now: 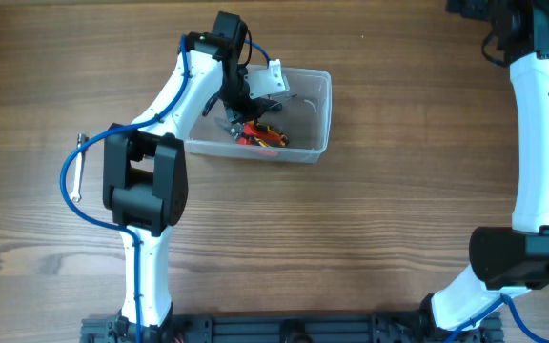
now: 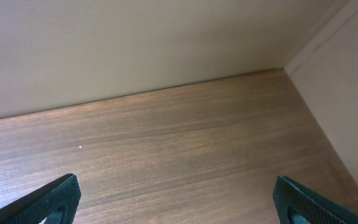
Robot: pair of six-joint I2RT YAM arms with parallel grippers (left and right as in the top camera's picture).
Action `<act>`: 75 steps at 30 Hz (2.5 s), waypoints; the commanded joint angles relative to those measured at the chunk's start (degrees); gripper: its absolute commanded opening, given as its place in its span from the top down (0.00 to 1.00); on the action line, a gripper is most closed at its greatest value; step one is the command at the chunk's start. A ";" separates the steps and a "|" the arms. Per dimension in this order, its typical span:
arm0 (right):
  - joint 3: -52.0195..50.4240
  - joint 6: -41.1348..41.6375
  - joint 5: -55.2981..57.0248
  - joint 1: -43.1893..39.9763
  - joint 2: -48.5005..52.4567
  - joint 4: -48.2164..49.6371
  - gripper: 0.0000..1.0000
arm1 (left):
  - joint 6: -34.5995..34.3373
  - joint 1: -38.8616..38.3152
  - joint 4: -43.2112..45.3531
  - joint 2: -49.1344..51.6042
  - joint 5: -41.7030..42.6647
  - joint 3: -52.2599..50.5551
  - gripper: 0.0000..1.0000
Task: Pack container
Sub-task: 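Lift the green screwdriver and lower it into the container, then open the left gripper and withdraw it toward the left, then lower the left gripper over the silver wrench's socket end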
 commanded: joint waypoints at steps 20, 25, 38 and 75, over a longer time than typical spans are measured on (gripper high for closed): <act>0.22 1.07 -0.07 0.24 -0.31 0.13 0.00 | 0.98 0.20 1.18 2.27 -1.97 0.50 0.25; 0.22 1.07 -0.07 0.24 -0.33 0.13 0.00 | -0.81 0.28 1.18 -0.55 -7.78 1.11 0.00; 0.22 1.03 -0.07 0.24 -0.31 0.13 0.00 | -16.85 7.67 14.01 -15.21 -5.27 5.22 0.00; 0.22 1.05 -0.07 0.24 -0.33 0.13 0.00 | -34.88 42.60 -5.70 -8.92 -9.97 -0.20 0.03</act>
